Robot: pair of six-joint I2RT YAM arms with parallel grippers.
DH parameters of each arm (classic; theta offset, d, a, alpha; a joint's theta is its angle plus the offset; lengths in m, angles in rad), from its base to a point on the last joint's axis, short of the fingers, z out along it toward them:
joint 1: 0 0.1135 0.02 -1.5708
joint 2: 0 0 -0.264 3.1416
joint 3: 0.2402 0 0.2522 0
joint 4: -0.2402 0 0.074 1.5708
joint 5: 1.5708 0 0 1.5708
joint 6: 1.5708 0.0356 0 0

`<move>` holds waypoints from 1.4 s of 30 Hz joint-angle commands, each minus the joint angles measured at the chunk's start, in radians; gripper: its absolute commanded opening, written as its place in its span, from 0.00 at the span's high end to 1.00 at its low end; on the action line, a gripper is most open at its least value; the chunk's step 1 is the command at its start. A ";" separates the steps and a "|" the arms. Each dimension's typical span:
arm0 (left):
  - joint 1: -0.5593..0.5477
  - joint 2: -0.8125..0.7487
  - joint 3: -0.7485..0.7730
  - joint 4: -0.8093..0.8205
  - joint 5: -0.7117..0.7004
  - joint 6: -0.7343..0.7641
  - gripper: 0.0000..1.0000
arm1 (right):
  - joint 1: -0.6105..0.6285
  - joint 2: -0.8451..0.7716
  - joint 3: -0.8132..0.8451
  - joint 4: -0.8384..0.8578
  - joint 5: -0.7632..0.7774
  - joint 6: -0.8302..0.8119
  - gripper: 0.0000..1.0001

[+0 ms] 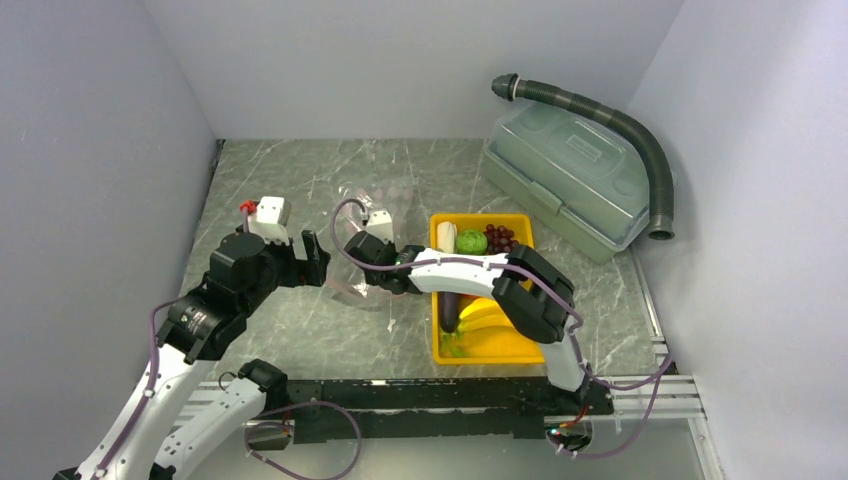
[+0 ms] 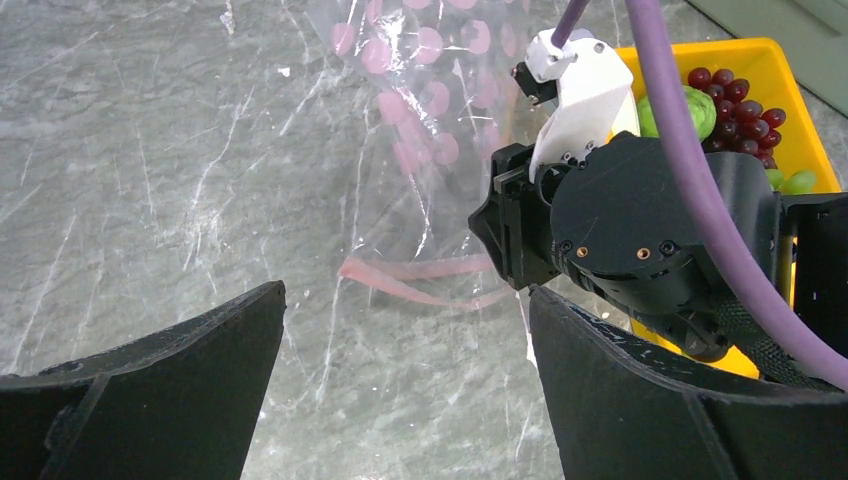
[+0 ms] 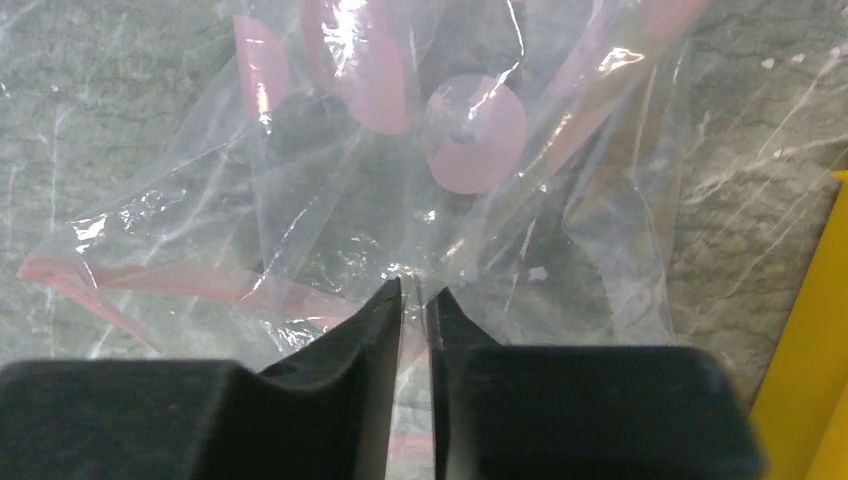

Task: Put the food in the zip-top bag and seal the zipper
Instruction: Pick up the zipper food storage bag at the center of the board.

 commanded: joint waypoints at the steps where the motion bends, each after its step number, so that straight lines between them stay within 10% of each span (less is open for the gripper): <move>1: 0.001 -0.003 0.001 0.009 -0.019 0.003 0.03 | 0.005 -0.005 0.013 0.042 0.026 -0.017 0.88; 3: 0.001 -0.002 0.001 0.009 -0.020 0.003 0.03 | 0.005 -0.011 0.012 0.044 0.024 -0.027 1.00; 42: -0.046 -0.007 -0.012 0.045 0.439 0.212 0.03 | -0.087 -0.249 0.312 -0.414 -0.335 -0.360 1.00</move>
